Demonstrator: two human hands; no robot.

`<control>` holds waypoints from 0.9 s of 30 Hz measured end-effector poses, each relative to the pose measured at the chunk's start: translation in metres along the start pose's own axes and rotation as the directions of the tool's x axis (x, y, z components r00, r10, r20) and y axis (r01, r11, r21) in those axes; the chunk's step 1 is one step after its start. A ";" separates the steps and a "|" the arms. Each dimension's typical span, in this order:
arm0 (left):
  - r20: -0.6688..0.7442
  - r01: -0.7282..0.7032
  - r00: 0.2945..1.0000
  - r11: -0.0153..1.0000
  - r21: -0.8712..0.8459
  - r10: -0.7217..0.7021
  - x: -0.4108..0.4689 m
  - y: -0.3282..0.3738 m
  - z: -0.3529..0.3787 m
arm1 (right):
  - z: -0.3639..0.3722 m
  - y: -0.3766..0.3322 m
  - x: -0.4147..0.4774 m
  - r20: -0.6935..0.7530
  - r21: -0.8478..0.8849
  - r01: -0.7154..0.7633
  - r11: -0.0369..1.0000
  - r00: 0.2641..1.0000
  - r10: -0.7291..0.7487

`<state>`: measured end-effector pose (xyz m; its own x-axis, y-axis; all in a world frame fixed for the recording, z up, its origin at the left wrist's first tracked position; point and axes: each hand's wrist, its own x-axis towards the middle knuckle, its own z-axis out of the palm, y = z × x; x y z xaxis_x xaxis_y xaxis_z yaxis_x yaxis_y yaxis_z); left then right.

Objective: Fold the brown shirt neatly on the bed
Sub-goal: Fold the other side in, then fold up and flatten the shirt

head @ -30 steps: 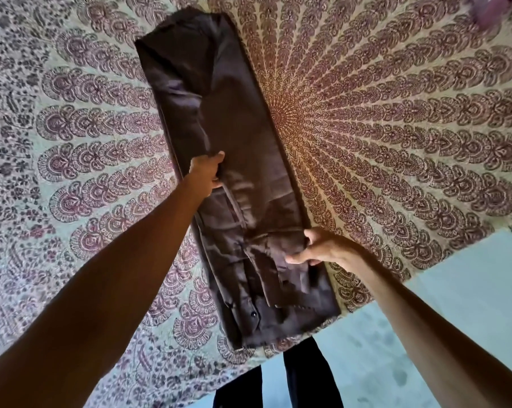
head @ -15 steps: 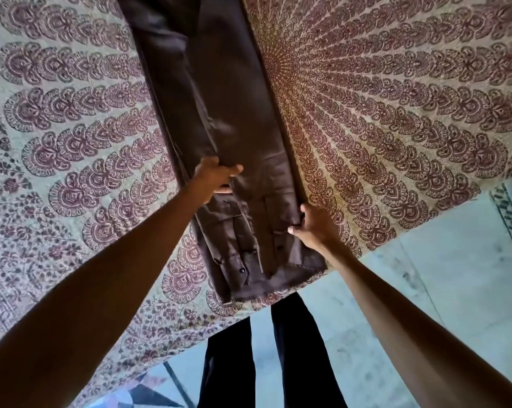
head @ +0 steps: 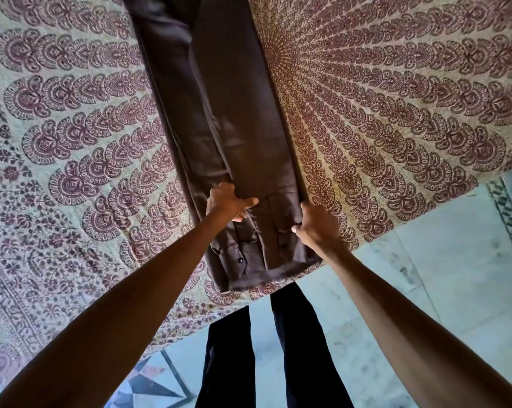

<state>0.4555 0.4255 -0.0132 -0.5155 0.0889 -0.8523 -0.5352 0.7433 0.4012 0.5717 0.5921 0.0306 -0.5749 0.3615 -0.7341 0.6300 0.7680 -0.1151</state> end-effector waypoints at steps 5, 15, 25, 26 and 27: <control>-0.107 0.004 0.994 0.983 0.186 0.016 -0.016 0.009 0.001 | 0.002 0.002 -0.003 -0.040 -0.008 -0.012 1.000 0.999 0.012; -0.005 -0.286 0.712 0.297 0.911 0.702 -0.020 0.005 0.008 | 0.008 0.006 0.012 -0.293 -0.285 0.368 0.885 0.846 -0.446; 0.118 -0.319 0.791 0.241 0.917 0.600 -0.030 -0.023 0.027 | 0.001 0.007 0.016 -0.050 -0.453 0.366 0.813 0.900 -0.433; 0.114 -0.321 0.789 0.248 0.914 0.603 -0.031 -0.025 0.028 | 0.001 0.009 0.015 -0.047 -0.459 0.366 0.810 0.900 -0.433; 0.114 -0.323 0.789 0.250 0.913 0.603 -0.032 -0.026 0.029 | 0.002 0.009 0.014 -0.045 -0.461 0.365 0.808 0.900 -0.433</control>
<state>0.5055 0.4225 -0.0059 -0.6532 0.5944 -0.4691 0.6438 0.7621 0.0693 0.5702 0.6037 0.0178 -0.8138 0.0170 -0.5809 0.0583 0.9969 -0.0525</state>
